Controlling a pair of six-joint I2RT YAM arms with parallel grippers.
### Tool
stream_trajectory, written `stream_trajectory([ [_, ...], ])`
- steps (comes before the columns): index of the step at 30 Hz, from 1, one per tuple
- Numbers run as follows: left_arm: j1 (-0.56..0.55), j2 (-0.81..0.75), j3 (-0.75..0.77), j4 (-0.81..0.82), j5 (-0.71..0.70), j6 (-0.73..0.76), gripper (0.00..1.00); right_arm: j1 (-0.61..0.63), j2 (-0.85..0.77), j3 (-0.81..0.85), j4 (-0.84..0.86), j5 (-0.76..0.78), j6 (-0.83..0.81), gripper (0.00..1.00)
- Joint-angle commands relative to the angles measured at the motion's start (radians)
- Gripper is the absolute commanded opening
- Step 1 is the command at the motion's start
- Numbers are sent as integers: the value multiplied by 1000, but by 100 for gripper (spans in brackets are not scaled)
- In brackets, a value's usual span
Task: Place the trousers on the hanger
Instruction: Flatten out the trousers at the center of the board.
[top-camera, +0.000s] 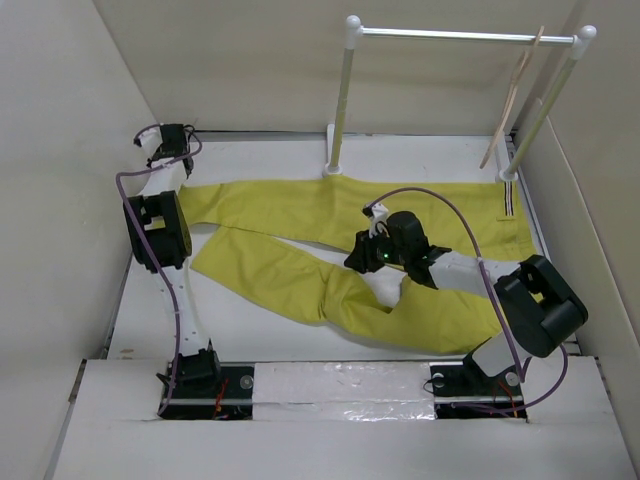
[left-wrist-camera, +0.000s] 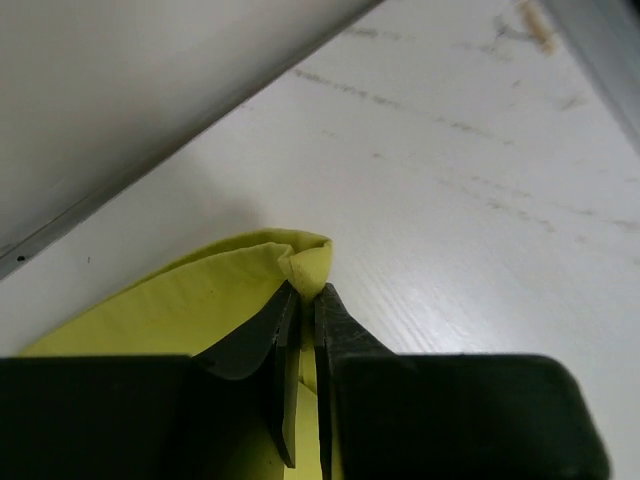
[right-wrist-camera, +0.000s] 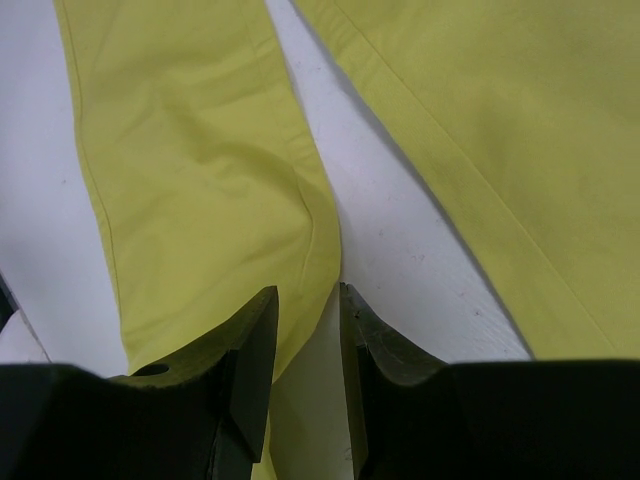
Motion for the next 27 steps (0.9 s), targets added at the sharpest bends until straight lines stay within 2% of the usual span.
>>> stream_trajectory([
  [1,-13,-165,34,69,-51,-18,0,-12,-31,9,57,31,-8,37],
  [6,-13,-173,51,69,-149,3,0,-12,-50,0,57,49,-7,37],
  [14,16,-54,213,-52,-174,24,2,-12,-51,-3,58,59,-5,37],
  [17,16,-29,255,-49,-186,69,16,-12,-53,-3,57,66,-5,37],
  [18,16,-4,288,-56,-189,83,36,-12,-54,-3,57,71,-7,37],
  [19,16,9,311,-67,-186,98,44,-12,-57,-3,55,73,-7,37],
  [21,16,36,353,-113,-192,116,53,-12,-60,-5,54,74,-10,37],
  [23,-7,-1,319,-81,-203,142,53,-12,-73,-6,54,79,-10,36],
  [27,-73,-156,120,43,-179,150,49,-12,-119,-15,52,105,-13,33],
])
